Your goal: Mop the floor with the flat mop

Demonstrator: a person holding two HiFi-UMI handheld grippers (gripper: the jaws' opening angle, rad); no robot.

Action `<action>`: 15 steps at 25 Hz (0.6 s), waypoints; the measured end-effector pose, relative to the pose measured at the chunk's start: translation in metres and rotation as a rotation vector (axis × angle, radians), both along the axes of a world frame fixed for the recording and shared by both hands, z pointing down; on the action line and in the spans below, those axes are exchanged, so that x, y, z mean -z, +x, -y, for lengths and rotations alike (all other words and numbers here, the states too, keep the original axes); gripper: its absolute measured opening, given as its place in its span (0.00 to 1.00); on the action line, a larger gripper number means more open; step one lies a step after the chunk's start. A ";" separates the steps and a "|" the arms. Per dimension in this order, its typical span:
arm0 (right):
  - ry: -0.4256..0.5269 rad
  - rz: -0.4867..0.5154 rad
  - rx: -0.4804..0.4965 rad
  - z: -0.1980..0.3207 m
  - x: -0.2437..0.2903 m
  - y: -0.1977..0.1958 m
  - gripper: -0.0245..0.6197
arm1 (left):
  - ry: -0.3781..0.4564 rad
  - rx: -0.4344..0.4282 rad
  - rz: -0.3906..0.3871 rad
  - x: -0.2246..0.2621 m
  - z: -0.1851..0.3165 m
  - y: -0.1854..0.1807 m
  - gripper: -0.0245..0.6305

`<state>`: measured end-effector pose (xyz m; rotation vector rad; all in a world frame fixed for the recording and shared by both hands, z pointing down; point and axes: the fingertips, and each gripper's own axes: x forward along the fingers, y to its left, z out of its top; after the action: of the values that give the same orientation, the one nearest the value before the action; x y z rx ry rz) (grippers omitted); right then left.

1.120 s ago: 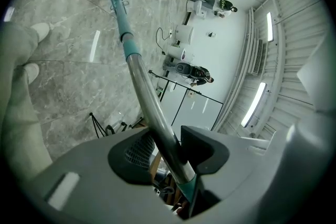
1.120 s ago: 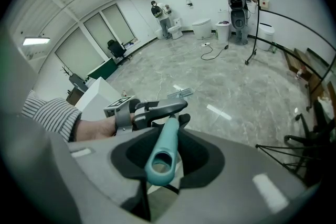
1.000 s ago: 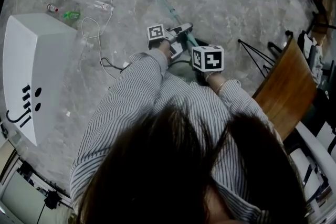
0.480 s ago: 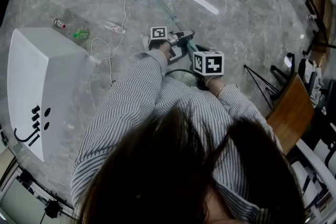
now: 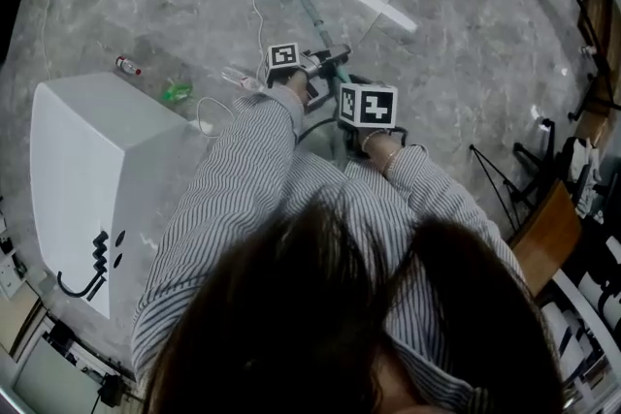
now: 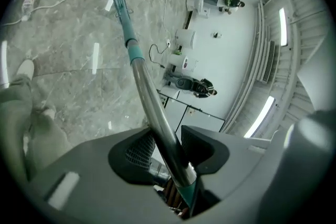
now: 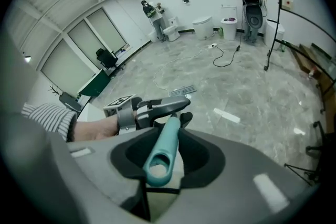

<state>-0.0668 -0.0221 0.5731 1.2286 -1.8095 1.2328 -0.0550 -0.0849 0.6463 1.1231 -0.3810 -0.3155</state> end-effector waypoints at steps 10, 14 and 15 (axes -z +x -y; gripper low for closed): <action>0.014 -0.011 0.017 0.160 -0.014 -0.078 0.22 | 0.019 0.216 0.040 -0.012 0.160 -0.092 0.29; 0.018 0.001 0.032 0.232 -0.020 -0.103 0.23 | 0.018 0.244 0.024 -0.016 0.232 -0.118 0.29; 0.019 0.003 0.035 0.253 -0.021 -0.112 0.23 | 0.017 0.255 0.022 -0.018 0.252 -0.127 0.29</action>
<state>-0.1786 -0.2748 0.5943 1.2008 -1.8405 1.2011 -0.1821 -0.3368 0.6645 1.0968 -0.5429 -0.5316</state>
